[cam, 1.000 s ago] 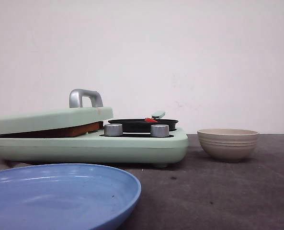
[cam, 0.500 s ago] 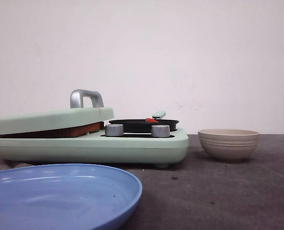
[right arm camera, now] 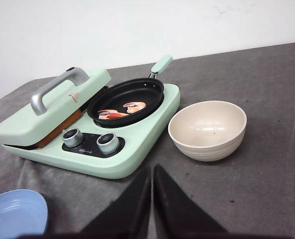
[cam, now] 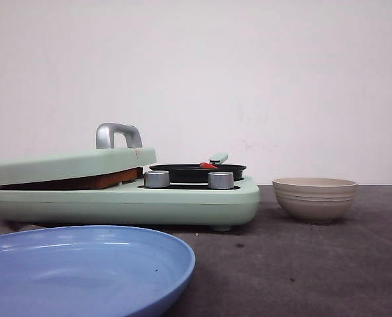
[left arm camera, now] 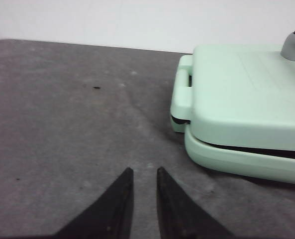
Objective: Make breakfast with bread and shrimp
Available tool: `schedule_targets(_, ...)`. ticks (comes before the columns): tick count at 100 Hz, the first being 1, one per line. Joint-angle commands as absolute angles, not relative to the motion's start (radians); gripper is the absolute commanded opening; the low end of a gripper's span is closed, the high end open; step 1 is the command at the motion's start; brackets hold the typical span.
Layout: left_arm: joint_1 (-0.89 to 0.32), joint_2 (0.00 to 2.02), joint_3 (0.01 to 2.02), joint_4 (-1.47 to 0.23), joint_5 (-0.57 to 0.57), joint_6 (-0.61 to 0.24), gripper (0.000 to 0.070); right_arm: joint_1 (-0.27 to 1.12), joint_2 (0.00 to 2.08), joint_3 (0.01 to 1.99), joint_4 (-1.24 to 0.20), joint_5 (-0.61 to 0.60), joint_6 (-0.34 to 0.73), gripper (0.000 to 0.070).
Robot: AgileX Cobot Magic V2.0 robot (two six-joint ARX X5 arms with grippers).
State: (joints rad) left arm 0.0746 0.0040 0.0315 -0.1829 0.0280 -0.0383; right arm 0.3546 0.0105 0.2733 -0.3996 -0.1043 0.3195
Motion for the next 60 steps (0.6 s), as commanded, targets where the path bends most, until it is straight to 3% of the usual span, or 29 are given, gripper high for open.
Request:
schedule_targets(1,0.077,0.003,0.014,-0.189,0.027,-0.015,0.0034,0.360,0.009,0.276,-0.389,-0.104,0.329,0.0000)
schedule_targets(60,0.076,0.005,0.015,-0.187,0.030,-0.015,0.0033,0.360,0.010,0.276,-0.389,-0.104,0.329,0.0000)
